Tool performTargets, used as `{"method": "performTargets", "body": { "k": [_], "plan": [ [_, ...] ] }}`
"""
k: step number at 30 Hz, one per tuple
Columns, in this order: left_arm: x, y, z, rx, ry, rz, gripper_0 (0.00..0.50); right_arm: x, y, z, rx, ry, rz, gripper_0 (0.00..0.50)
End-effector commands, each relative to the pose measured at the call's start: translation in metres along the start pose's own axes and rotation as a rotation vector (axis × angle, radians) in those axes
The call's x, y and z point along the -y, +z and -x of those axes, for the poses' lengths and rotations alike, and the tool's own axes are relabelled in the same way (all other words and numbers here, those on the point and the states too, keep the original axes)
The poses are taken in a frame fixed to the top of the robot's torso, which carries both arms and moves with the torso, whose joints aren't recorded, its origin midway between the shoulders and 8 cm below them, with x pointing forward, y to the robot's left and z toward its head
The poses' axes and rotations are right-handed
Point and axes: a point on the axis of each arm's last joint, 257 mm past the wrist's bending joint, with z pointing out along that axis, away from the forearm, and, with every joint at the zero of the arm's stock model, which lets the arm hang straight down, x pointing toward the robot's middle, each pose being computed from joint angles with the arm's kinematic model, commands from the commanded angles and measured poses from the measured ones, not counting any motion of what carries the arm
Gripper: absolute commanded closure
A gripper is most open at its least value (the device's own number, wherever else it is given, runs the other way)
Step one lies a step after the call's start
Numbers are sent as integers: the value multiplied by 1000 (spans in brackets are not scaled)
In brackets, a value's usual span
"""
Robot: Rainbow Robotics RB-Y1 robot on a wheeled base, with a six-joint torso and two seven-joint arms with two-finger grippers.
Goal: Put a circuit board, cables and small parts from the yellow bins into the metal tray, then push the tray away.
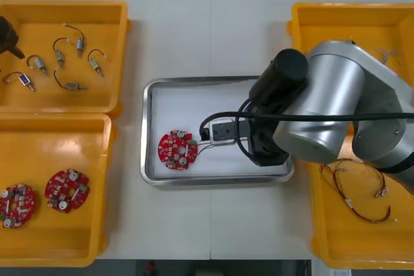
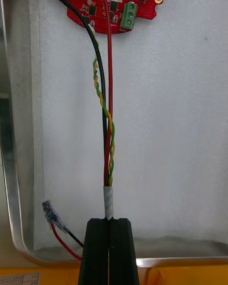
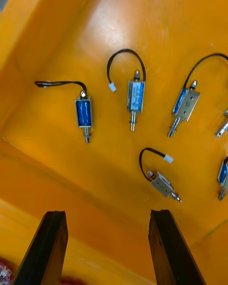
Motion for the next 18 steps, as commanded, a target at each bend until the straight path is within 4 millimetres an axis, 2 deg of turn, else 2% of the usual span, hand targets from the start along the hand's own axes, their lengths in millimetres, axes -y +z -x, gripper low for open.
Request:
{"method": "performTargets", "body": {
  "k": [1,6,11,18],
  "plan": [
    [10,-28,45,118,92,-36,0,0,16,19,-6,-62,-11,500],
    [14,-7,49,135,104,-30,0,3,31,21,-9,-42,0,500],
    [6,13,49,139,119,-8,0,4,48,27,6,-60,-19,500],
    [-1,36,48,151,145,13,0,14,55,26,-2,-58,-63,496]
  ]
}}
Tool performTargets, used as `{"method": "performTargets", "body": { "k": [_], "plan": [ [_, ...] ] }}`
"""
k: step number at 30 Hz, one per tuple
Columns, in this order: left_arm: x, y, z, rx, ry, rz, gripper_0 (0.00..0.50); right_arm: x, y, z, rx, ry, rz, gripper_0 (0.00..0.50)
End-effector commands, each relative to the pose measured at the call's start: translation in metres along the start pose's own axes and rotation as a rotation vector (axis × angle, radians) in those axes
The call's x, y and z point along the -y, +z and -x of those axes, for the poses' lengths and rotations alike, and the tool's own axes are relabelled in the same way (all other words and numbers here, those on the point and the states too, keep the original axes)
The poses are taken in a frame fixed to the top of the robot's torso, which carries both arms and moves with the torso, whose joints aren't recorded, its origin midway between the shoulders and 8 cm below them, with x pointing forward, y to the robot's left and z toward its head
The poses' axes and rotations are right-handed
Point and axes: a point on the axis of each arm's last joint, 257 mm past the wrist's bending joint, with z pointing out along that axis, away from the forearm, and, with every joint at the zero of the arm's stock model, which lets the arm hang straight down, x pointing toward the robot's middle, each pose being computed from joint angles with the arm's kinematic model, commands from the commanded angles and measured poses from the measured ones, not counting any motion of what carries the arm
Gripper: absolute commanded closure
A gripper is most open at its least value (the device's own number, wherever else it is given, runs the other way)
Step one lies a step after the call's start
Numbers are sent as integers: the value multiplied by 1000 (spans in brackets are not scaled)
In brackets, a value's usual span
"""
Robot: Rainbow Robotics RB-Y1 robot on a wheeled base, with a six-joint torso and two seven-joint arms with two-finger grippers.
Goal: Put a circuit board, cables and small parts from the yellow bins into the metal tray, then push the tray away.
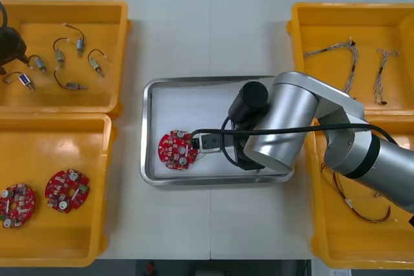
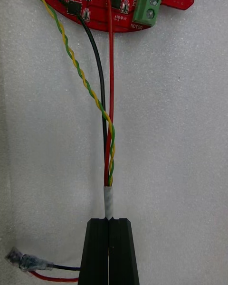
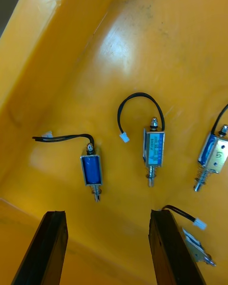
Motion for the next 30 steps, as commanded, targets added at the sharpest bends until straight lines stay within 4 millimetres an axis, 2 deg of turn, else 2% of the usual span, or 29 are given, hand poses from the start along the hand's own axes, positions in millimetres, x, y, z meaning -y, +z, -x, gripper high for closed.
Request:
{"method": "performTargets", "body": {
  "k": [1,2,3,4,5,13,16,24,30],
  "plan": [
    [6,-7,24,67,73,-17,0,14,-7,18,26,-41,-45,433],
    [4,-3,25,75,72,-19,0,16,-7,18,31,-43,-51,295],
    [3,-1,25,78,72,-21,0,16,-7,19,35,-46,-53,220],
    [3,4,24,78,70,-26,0,17,-7,20,42,-43,-52,98],
    [1,7,23,80,72,-24,0,18,-8,21,49,-41,-54,0],
    [-7,26,13,85,103,-8,0,21,-17,25,92,14,-15,0],
    [-13,37,9,93,116,0,0,25,-27,24,101,35,-9,0],
    [-24,51,-6,68,127,9,0,33,-73,5,65,105,-22,0],
    [-20,57,-13,61,129,-6,0,36,-103,-18,41,208,-11,0]
  ]
}}
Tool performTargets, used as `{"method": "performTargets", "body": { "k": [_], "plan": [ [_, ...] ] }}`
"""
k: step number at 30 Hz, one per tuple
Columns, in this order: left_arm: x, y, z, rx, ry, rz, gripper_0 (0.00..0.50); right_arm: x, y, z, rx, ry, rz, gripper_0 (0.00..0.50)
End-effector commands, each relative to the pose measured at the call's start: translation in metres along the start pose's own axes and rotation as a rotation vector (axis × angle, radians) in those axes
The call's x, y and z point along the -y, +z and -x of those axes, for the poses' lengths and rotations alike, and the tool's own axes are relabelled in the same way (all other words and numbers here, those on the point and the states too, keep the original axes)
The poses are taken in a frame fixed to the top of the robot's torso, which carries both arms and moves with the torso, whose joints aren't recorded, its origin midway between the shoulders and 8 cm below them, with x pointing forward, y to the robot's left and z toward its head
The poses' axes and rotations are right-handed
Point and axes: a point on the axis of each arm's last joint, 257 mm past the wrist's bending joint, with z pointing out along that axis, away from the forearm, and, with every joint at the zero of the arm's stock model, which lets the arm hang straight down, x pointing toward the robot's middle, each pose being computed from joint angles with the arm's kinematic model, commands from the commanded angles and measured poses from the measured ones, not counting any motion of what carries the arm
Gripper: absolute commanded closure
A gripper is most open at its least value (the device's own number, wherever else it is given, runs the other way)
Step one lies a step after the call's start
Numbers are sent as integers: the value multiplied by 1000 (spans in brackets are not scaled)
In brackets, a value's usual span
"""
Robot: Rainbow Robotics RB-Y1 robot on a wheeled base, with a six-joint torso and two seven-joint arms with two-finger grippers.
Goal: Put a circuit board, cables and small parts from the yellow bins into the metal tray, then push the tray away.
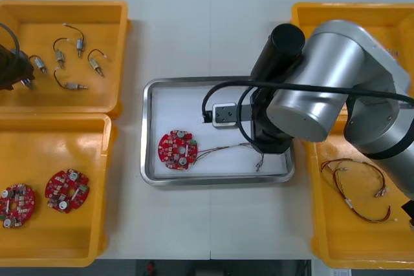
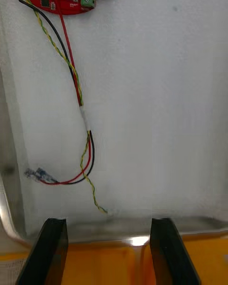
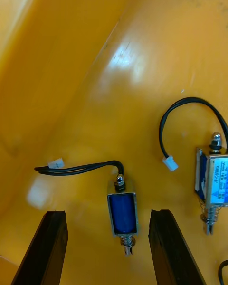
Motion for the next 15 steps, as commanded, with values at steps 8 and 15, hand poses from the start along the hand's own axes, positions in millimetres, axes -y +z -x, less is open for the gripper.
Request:
{"method": "performTargets", "body": {
  "k": [8,15],
  "plan": [
    [5,13,-9,11,99,-20,0,38,-68,-9,169,314,-117,0],
    [2,23,-16,20,124,-12,0,54,-87,-66,180,600,-179,0]
  ]
}}
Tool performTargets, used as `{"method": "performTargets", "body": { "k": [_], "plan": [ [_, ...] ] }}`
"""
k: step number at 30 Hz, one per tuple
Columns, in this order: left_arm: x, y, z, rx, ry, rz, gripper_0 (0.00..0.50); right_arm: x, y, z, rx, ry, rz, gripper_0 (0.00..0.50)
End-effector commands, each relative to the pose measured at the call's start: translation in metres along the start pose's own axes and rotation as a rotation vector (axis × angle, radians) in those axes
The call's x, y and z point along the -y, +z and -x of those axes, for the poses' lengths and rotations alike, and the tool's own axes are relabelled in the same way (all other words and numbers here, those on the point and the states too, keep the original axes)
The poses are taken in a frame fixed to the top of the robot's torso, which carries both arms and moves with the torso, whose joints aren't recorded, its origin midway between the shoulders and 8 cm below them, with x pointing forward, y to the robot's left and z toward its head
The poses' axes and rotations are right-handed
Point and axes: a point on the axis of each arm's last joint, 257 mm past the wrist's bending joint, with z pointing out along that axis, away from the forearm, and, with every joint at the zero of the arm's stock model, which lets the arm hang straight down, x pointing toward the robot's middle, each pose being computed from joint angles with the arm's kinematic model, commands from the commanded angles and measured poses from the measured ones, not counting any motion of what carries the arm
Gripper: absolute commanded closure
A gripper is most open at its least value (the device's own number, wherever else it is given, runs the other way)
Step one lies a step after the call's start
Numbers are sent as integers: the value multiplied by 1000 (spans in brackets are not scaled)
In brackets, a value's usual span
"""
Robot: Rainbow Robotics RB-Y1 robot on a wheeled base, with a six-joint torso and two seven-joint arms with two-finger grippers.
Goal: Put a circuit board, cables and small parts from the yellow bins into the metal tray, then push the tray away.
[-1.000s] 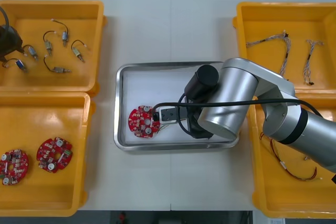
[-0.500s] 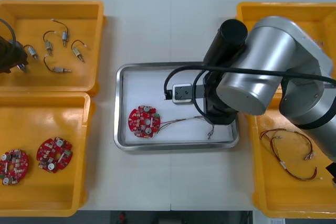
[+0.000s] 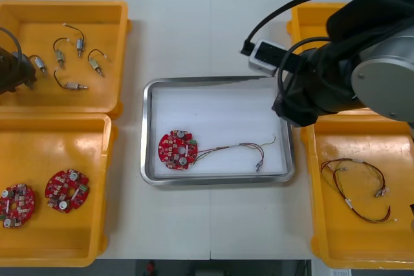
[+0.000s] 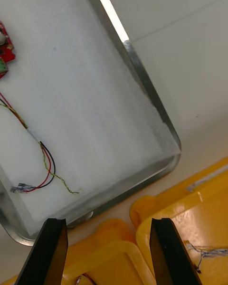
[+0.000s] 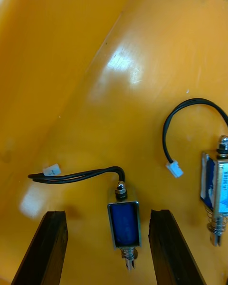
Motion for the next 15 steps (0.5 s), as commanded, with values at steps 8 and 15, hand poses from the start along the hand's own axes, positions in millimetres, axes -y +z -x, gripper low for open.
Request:
{"method": "performTargets", "body": {
  "k": [8,15],
  "plan": [
    [4,15,-17,-7,118,-7,479,62,-30,-86,-55,428,-149,0],
    [5,15,-17,-9,110,-14,500,88,-42,-124,-75,620,-199,0]
  ]
}}
